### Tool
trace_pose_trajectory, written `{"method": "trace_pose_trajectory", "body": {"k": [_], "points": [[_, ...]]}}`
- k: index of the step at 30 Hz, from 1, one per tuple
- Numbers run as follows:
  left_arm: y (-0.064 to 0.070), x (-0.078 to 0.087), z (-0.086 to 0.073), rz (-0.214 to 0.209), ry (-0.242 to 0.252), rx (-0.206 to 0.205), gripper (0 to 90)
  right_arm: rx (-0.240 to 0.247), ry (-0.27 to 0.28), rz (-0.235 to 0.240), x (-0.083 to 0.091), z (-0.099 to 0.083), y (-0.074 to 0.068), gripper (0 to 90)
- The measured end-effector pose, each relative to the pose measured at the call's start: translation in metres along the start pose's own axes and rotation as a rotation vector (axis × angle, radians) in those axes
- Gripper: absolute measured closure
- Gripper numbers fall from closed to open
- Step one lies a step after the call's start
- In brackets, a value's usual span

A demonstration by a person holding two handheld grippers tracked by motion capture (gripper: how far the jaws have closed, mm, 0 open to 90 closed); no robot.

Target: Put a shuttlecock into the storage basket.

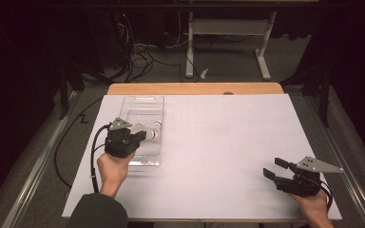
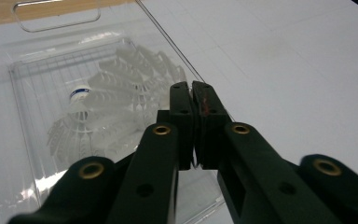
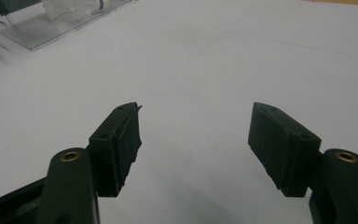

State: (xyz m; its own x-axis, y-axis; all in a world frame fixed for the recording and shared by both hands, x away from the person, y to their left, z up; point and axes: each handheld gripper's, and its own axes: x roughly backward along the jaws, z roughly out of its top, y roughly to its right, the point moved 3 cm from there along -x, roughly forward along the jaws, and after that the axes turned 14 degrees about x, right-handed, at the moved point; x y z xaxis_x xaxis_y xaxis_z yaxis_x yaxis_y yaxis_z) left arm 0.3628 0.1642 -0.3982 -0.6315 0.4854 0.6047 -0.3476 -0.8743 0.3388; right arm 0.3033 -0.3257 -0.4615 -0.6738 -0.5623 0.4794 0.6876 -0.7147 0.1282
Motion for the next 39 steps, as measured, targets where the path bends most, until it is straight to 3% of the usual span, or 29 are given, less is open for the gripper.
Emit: {"method": "trace_pose_trajectory", "body": {"k": [21,39], "points": [[0.0045,0.0007,0.0005,0.026,0.045,-0.007,53.9,0.000,0.000,-0.001,-0.0001,0.0001,0.0000,34.4],[0.0098,0.0096,-0.0020,0.052,0.082,-0.019,42.4,0.003,0.001,-0.001,0.0001,0.0004,0.0000,34.4]]}}
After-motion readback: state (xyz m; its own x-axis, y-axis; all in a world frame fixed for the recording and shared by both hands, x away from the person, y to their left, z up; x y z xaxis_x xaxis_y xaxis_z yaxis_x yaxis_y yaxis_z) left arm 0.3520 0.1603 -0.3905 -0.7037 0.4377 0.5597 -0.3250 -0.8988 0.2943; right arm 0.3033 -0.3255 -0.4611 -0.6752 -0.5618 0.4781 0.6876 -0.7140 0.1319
